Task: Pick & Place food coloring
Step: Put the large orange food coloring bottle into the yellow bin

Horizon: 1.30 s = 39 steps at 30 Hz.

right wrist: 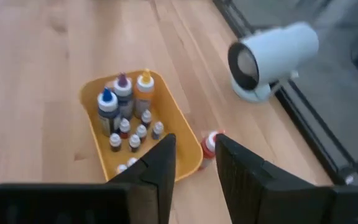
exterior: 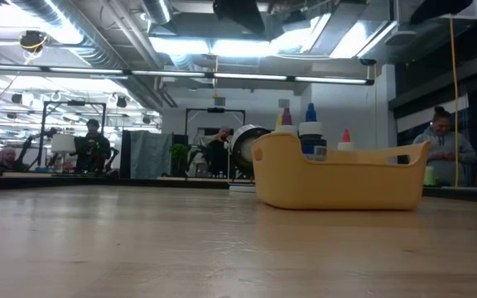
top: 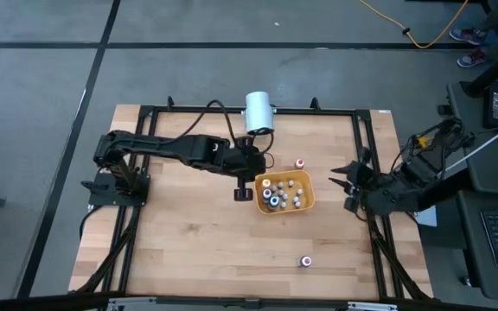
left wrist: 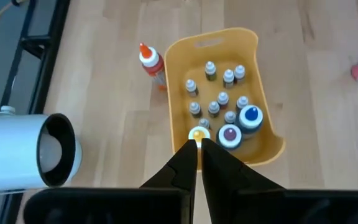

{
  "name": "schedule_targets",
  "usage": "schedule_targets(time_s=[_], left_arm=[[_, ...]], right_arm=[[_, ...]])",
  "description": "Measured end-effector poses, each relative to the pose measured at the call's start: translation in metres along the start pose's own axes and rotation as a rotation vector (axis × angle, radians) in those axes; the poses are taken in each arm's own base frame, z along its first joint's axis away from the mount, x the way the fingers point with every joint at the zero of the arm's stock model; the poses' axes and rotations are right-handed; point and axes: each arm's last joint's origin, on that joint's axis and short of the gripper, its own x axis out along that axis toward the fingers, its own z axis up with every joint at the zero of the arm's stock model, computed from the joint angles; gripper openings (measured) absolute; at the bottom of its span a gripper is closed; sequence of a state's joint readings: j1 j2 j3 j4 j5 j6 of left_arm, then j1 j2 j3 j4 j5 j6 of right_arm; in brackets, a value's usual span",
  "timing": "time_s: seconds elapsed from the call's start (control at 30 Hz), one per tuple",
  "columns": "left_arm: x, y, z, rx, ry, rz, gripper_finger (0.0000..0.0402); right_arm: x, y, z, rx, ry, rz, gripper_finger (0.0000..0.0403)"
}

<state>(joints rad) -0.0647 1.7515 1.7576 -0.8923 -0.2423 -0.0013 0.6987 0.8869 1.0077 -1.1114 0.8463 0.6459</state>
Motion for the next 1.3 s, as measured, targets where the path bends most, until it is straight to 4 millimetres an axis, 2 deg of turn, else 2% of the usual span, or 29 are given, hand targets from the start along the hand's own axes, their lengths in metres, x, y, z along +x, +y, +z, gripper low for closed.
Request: schedule_targets(time_s=[0.13, 0.3, 0.47, 0.67, 0.77, 0.97, 1.13, 1.3], left_arm=[[-0.001, 0.000, 0.000, 0.060, -0.002, 0.003, 0.0019], [-0.001, 0.003, 0.000, 0.154, 0.000, 0.007, 0.0019], [0.001, 0.010, 0.000, 0.215, 0.007, 0.027, 0.0019], [0.003, 0.020, -0.003, 0.250, 0.033, 0.041, 0.0020], [0.001, 0.025, -0.007, 0.266, 0.070, 0.042, 0.0020], [-0.007, 0.041, -0.007, 0.234, 0.064, 0.080, 0.0020], [-0.009, 0.054, -0.009, 0.194, 0.065, 0.110, 0.0020], [-0.011, 0.063, -0.009, 0.165, 0.062, 0.127, 0.0020]], right_arm=[[0.013, -0.008, 0.005, 0.046, 0.062, -0.044, 0.0145], [0.031, -0.023, 0.017, 0.138, 0.093, -0.072, 0.0218], [0.067, -0.037, 0.029, 0.235, 0.171, -0.088, 0.0264], [0.122, -0.055, 0.035, 0.351, 0.267, -0.158, 0.0266], [0.149, -0.060, 0.035, 0.403, 0.311, -0.126, 0.0264], [0.195, -0.069, 0.022, 0.461, 0.445, -0.123, 0.0264], [0.214, -0.074, 0.010, 0.511, 0.534, -0.161, 0.0259], [0.218, -0.077, 0.004, 0.561, 0.598, -0.129, 0.0258]])
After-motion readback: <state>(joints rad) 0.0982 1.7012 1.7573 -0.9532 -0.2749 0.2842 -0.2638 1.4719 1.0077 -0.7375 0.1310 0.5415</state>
